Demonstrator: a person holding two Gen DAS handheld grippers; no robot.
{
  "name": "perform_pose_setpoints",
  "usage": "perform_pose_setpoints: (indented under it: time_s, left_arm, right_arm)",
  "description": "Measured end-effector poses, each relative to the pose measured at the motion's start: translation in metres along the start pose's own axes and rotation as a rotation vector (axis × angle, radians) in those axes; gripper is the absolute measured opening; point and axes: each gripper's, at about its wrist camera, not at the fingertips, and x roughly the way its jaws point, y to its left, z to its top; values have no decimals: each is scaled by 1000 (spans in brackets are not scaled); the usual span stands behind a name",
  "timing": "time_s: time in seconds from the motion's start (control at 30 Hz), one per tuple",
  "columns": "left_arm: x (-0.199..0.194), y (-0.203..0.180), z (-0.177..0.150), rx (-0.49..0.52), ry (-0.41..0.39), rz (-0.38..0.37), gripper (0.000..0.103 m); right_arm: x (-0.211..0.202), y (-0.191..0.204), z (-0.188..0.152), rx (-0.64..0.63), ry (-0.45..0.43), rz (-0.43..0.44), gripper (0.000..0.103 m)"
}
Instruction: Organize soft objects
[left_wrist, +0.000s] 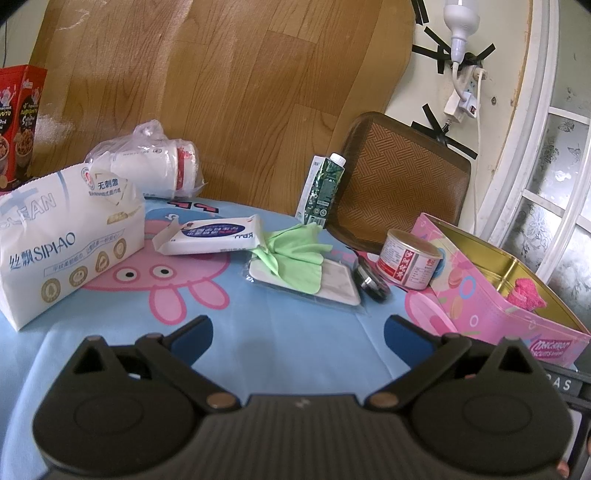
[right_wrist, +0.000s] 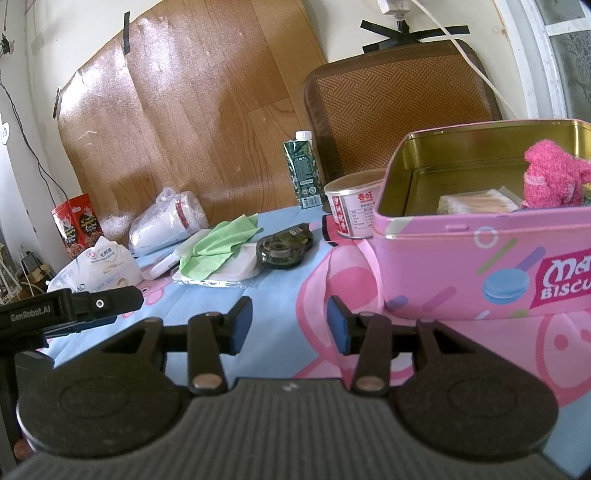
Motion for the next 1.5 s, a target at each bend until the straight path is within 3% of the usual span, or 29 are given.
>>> perform_pose_setpoints:
  time_s: [1.5]
  left_arm:
    - [1,4,1,-35,8,-1,102]
  right_arm:
    - [0,0,-2,-9,4,-4,48]
